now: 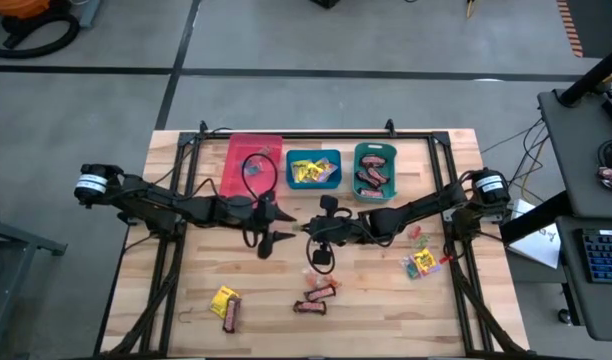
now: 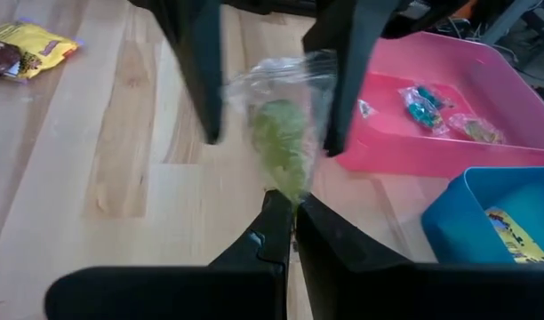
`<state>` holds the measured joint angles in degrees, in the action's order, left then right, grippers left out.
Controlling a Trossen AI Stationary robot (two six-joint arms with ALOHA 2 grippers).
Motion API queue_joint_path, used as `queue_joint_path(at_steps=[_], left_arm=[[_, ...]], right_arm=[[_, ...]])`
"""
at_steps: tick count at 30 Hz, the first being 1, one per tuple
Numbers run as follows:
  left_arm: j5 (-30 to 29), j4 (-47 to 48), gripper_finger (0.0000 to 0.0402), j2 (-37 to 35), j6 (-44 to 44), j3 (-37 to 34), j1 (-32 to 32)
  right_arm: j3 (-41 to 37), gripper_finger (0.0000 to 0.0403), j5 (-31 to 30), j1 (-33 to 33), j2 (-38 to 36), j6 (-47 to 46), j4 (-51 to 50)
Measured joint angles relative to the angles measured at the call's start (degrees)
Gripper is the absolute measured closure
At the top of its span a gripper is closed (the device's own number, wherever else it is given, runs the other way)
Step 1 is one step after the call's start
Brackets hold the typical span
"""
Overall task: Sort candy
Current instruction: Put the top green candy into the red bin
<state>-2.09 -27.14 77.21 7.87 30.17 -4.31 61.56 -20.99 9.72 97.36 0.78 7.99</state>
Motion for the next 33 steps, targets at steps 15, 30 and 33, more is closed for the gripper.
queue_joint_path(at_steps=[15, 30, 33], left_arm=[[-2.97, -0.65, 0.0321, 0.0, -1.12, 0.0, -0.01], [-3.04, 0.56, 0.04, -0.11, -2.22, 1.19, 0.01], [-3.2, 5.33, 0.0401, -0.47, -2.87, 3.43, 0.18]], right_arm=[[0.0, 0.039, -0.02, 0.0, 0.37, -0.25, -0.02], [0.02, 0.0325, 0.01, -0.57, 0.37, -4.48, -0.36], [0.02, 0.028, 0.0, -1.14, 0.0, -6.0, -0.97]])
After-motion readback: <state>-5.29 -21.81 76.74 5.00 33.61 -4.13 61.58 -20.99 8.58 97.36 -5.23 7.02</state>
